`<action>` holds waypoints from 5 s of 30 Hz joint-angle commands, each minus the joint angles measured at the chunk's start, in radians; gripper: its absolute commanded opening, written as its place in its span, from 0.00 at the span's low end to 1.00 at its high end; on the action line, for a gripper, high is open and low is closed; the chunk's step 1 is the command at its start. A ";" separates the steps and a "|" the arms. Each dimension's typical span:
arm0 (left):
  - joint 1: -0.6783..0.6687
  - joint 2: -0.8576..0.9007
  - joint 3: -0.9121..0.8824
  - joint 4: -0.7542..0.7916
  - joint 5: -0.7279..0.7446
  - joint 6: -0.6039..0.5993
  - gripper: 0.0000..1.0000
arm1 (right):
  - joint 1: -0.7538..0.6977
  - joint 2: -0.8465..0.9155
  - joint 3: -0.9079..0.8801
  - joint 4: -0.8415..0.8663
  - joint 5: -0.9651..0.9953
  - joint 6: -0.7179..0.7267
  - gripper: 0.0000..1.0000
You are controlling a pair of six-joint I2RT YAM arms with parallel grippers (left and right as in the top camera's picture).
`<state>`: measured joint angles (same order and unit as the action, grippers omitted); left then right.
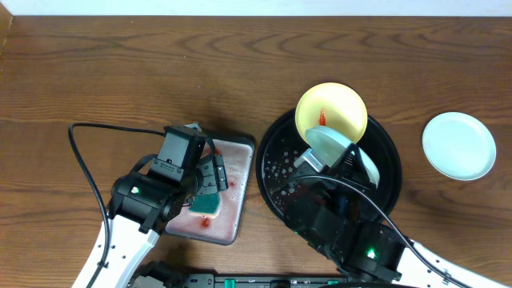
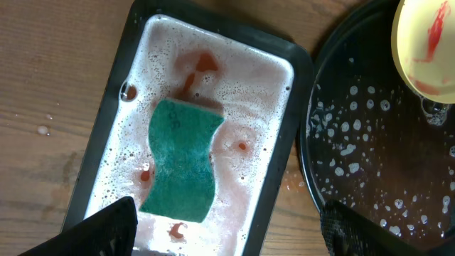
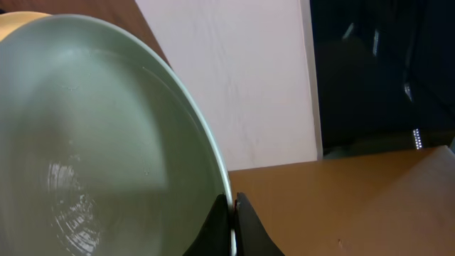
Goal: Clean dirty plates on tray and stack at the side
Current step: 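Carry the green plate right and stack it on the first green plate, then grip the yellow plate rim with right gripper and slide it to tray center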
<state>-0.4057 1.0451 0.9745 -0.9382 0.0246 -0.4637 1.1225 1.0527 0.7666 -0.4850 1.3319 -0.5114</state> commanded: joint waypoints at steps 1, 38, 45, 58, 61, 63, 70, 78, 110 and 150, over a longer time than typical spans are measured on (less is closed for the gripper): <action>0.004 0.000 0.023 -0.003 0.002 0.011 0.83 | 0.014 0.008 0.019 0.050 0.047 -0.017 0.01; 0.005 0.000 0.023 -0.003 0.002 0.011 0.83 | 0.013 0.008 0.019 0.092 -0.050 0.074 0.01; 0.004 0.000 0.023 -0.003 0.002 0.011 0.83 | 0.013 0.008 0.019 0.092 -0.050 0.074 0.01; 0.005 0.000 0.023 -0.003 0.002 0.011 0.83 | -0.160 0.008 0.019 -0.074 -0.418 0.533 0.01; 0.004 0.000 0.023 -0.003 0.002 0.011 0.83 | -0.308 0.002 0.019 -0.110 -0.565 0.691 0.01; 0.004 0.000 0.023 -0.003 0.002 0.011 0.83 | -0.422 -0.019 0.023 -0.103 -0.697 0.730 0.01; 0.004 0.000 0.023 -0.003 0.002 0.011 0.83 | -0.848 -0.114 0.043 -0.080 -1.181 0.744 0.01; 0.004 0.000 0.023 -0.003 0.002 0.011 0.83 | -1.435 -0.045 0.043 -0.086 -1.350 0.843 0.01; 0.005 0.000 0.023 -0.003 0.002 0.011 0.83 | -1.877 0.306 0.140 0.055 -1.702 0.933 0.30; 0.004 0.000 0.023 -0.003 0.002 0.011 0.83 | -1.065 0.702 0.135 0.371 -1.439 0.622 0.01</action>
<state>-0.4057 1.0454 0.9752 -0.9382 0.0246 -0.4637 0.0483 1.7824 0.9051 -0.0769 -0.1062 0.1017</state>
